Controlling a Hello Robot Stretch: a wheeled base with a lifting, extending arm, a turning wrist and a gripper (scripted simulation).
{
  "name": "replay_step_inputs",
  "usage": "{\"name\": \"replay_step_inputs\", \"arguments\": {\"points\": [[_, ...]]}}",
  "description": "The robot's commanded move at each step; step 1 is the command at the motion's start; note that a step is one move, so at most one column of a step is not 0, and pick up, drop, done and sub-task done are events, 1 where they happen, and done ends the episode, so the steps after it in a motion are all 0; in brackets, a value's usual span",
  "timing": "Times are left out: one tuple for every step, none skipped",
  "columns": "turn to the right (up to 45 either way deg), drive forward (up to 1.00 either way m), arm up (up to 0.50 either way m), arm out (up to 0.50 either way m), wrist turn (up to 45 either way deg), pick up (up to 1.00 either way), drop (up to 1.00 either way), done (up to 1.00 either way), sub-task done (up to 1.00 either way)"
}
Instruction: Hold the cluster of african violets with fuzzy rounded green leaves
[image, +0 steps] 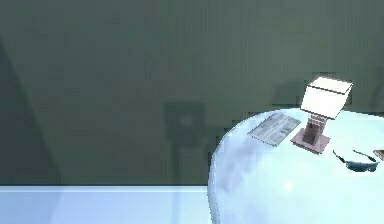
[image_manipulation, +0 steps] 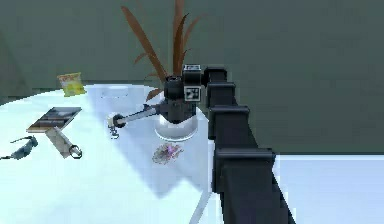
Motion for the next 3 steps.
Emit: {"name": "replay_step_inputs", "arguments": {"points": [[0.0, 0.0, 0.0, 0.0, 33.0, 0.0, 0.0, 0.0, 0.0], [0.0, 0.0, -0.24, 0.0, 0.0, 0.0, 0.0, 0.0, 0.0], [0.0, 0.0, 0.0, 0.0, 0.0, 1.0, 0.0, 0.0, 0.0]]}}
